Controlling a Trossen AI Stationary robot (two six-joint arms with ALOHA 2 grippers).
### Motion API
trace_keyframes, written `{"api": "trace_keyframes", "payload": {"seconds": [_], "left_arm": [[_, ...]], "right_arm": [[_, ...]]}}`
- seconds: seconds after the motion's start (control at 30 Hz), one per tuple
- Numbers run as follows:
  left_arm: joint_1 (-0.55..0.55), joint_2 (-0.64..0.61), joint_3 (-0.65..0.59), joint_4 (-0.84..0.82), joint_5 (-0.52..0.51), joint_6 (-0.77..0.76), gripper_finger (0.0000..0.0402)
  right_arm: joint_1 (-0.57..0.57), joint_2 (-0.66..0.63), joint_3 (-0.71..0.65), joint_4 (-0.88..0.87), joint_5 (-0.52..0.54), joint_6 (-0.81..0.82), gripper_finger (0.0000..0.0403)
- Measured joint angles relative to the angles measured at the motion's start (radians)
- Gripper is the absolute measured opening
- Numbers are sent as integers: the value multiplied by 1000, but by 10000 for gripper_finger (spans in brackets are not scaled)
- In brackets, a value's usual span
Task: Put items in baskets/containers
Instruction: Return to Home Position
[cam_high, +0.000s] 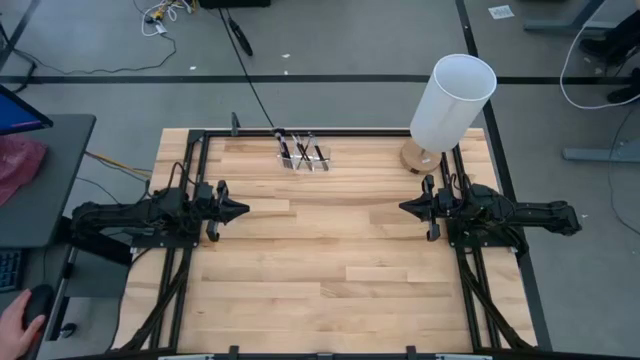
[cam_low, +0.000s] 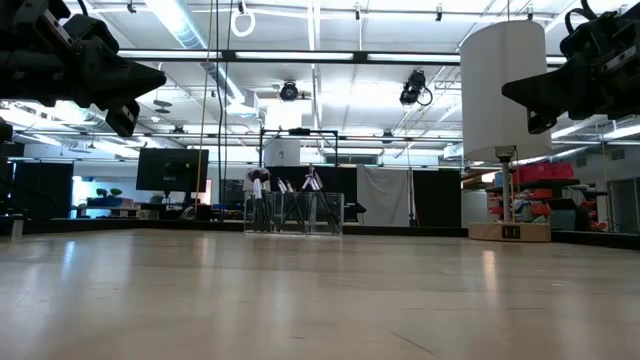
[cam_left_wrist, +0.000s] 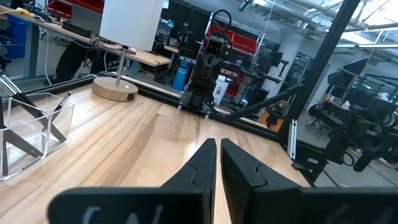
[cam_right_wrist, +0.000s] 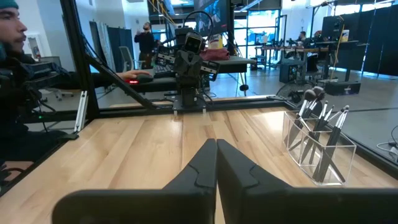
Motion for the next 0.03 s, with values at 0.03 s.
{"api": "trace_keyframes", "payload": {"seconds": [0.03], "left_arm": [[0, 0, 0, 0, 0, 0, 26]], "right_arm": [[0, 0, 0, 0, 0, 0, 13]]}}
